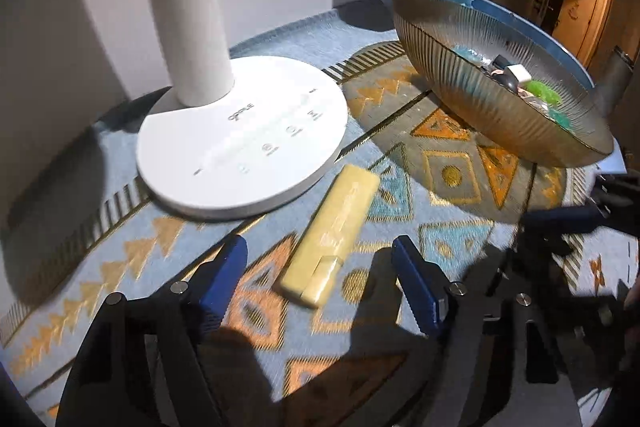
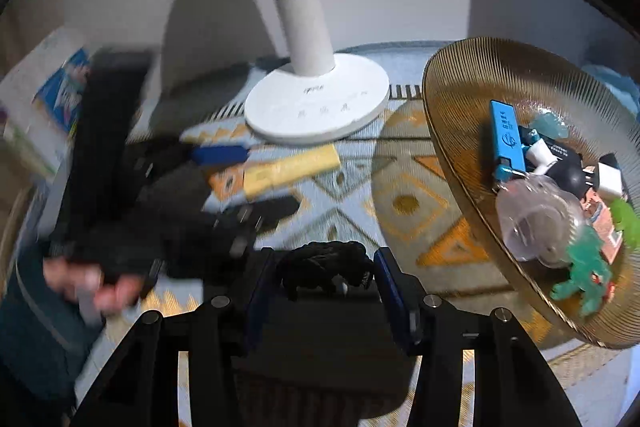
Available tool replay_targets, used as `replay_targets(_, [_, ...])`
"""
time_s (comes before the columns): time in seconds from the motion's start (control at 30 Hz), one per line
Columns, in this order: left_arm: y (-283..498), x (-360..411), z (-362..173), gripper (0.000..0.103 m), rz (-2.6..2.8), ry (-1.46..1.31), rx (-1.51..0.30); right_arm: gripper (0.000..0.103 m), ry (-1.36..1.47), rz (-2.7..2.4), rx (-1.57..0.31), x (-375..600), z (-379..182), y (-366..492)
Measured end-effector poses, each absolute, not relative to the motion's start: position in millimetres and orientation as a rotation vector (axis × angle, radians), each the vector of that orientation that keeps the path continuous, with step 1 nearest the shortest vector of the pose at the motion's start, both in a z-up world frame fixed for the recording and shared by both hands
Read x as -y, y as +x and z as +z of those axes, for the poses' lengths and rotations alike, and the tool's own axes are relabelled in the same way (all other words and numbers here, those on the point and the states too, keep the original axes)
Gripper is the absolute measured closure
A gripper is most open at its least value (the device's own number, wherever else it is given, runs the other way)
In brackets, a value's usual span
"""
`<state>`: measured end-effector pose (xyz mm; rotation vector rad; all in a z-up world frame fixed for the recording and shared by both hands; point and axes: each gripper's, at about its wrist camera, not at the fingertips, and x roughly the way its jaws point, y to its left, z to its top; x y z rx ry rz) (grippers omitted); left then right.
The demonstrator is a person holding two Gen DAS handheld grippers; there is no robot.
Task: Organize rigid objects
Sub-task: 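Grasp the yellow block with the left tool while the right tool grasps the black figurine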
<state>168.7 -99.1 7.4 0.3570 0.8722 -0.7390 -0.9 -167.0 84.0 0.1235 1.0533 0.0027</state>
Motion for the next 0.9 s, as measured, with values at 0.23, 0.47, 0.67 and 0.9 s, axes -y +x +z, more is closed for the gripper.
replay_targets(0.23, [156,112,14,0.081,-0.662,0.361,-0.906,0.054,-0.017,0.142,-1.088,158,82,-20])
replay_targets(0.47, [85,66,27,0.082,-0.479,0.161,-0.913,0.054,-0.15,0.232,-1.1,151,77,-56])
replay_targets(0.67, [34,44,27,0.084,-0.449,0.057,-0.898,0.053,-0.173,0.196,-1.107,166,80,-95])
replay_targets(0.9, [8,43,11,0.081,-0.466,0.074,-0.912,0.041,-0.02,0.119,-1.097,183,85,-111])
